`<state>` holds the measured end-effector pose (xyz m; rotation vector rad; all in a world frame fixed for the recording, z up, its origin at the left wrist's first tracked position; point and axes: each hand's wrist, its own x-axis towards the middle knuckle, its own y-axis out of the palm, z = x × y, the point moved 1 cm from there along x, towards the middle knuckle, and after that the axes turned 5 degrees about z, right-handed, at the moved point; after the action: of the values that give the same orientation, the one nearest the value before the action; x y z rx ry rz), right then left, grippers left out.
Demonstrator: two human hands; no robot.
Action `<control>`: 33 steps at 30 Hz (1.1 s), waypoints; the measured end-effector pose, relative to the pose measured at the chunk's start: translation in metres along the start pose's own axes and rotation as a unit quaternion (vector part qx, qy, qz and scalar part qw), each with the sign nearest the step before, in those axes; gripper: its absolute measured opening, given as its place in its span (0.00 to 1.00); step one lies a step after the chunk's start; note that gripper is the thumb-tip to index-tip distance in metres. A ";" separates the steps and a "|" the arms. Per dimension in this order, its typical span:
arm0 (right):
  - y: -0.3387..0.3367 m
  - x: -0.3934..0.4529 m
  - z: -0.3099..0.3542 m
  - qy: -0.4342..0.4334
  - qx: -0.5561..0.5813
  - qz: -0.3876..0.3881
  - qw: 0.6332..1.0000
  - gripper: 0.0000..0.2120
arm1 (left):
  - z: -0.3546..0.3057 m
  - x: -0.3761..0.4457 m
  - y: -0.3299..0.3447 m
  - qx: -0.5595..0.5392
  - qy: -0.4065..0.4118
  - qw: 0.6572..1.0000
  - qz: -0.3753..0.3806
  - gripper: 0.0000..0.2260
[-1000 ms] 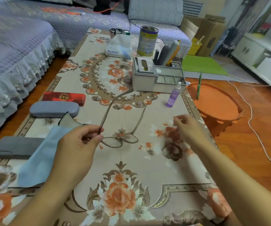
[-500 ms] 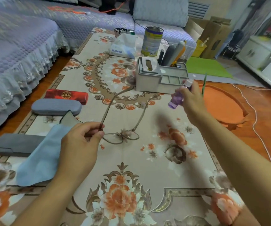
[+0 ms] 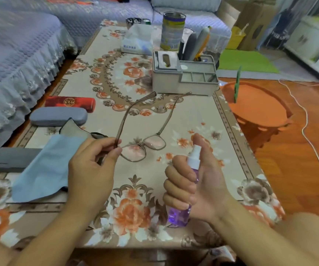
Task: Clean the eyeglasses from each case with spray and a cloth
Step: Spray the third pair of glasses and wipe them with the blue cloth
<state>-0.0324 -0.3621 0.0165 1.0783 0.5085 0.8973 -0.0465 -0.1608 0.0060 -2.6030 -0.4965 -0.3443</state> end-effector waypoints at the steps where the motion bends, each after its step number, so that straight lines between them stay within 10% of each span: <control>1: 0.001 0.001 0.001 0.005 0.001 0.007 1.000 0.35 | 0.000 0.000 0.000 0.005 0.008 1.000 -0.003 0.09; 9: 0.006 -0.004 0.009 0.010 -0.065 -0.062 0.996 0.35 | 0.003 0.003 0.004 0.032 0.059 0.998 -0.007 0.08; 14: 0.010 -0.010 0.010 -0.044 -0.474 -0.372 0.797 0.35 | 0.000 0.002 0.001 0.113 0.203 0.972 -0.027 0.05; 20: 0.017 -0.010 0.005 -0.057 -0.545 -0.384 0.743 0.40 | -0.004 -0.007 0.004 0.158 0.341 0.926 -0.016 0.04; 33: 0.021 -0.017 0.018 -0.105 -0.633 -0.413 0.646 0.37 | -0.001 -0.010 0.006 0.162 0.338 0.927 -0.016 0.05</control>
<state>-0.0361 -0.3819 0.0422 -0.4050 0.0333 0.1118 -0.0532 -0.1692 0.0014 -1.9854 -0.3107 -1.0269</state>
